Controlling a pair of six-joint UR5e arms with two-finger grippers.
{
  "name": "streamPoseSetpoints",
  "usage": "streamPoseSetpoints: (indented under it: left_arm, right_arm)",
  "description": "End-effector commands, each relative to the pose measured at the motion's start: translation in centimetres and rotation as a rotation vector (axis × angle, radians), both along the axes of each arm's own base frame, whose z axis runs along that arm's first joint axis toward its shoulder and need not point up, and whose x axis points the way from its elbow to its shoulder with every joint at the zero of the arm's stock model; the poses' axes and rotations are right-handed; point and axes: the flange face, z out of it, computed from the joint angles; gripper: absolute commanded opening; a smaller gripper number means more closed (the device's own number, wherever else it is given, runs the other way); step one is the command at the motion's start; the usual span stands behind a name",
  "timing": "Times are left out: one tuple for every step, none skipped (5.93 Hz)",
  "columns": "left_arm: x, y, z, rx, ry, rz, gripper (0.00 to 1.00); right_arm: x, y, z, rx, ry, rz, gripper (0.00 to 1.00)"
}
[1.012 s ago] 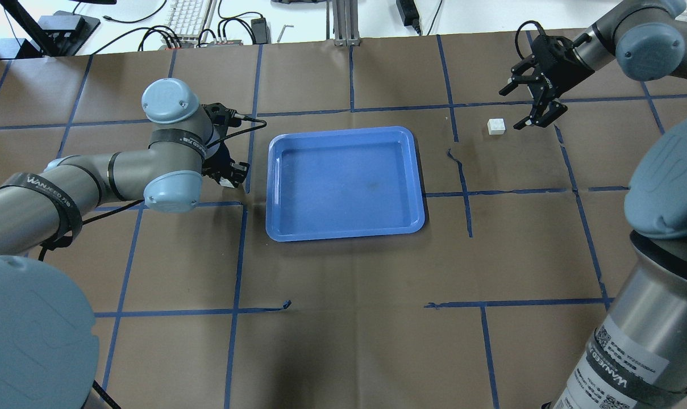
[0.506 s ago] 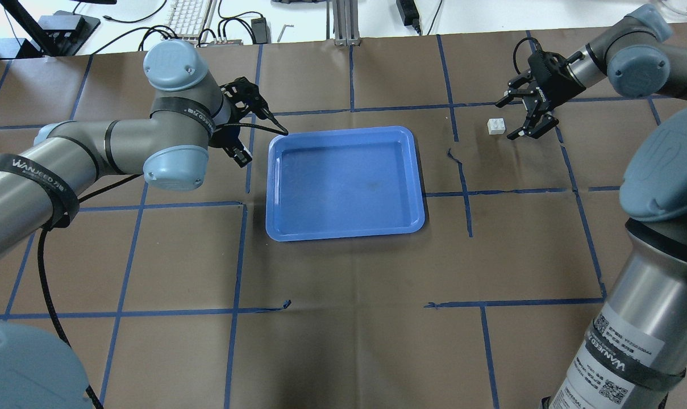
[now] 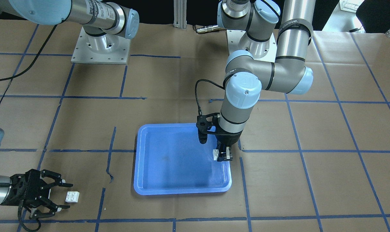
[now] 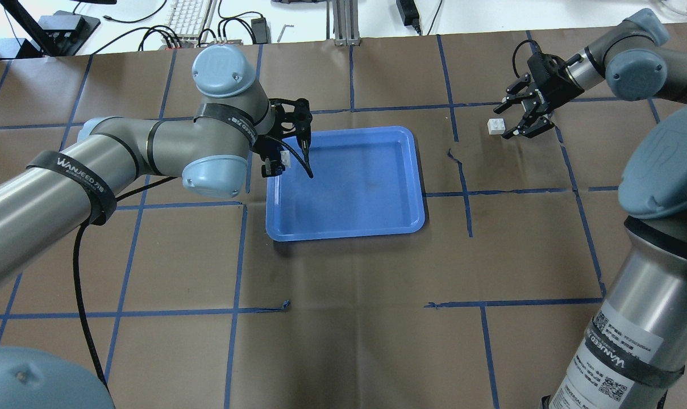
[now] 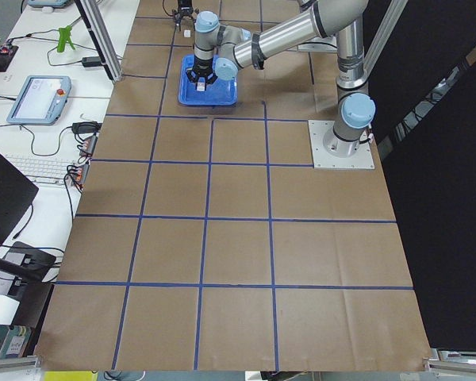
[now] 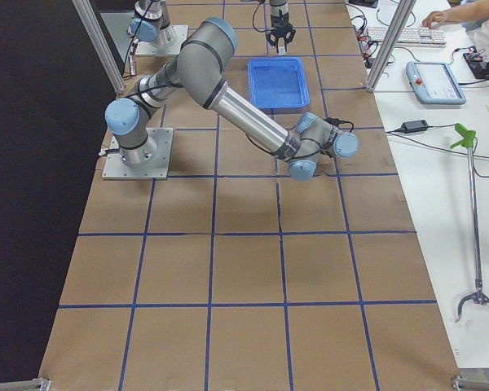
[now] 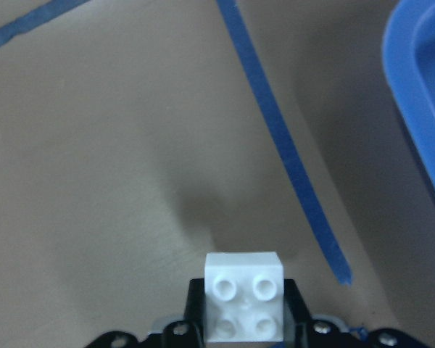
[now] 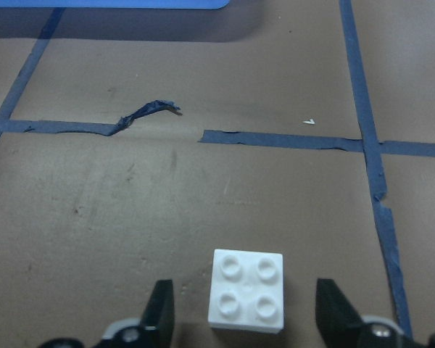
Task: Assemble white blocks and place on blue tray
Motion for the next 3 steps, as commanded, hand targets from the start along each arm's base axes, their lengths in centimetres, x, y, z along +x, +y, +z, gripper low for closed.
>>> streamPoseSetpoints:
  left_arm:
    - [-6.0,0.9,-1.6,0.012,-0.006,-0.099,0.06]
    - [-7.9,0.2,-3.6,0.025,-0.012,-0.108,0.06]
    - [-8.2,-0.3,-5.0,0.042,-0.008,-0.077,0.06]
  right_arm:
    - [0.0,0.0,0.0,-0.001,0.003,0.001,0.42]
    - [-0.2,-0.3,0.3,-0.021,0.016,0.001,0.31]
    - [-0.3,-0.7,1.5,-0.034,0.025,-0.010,0.28]
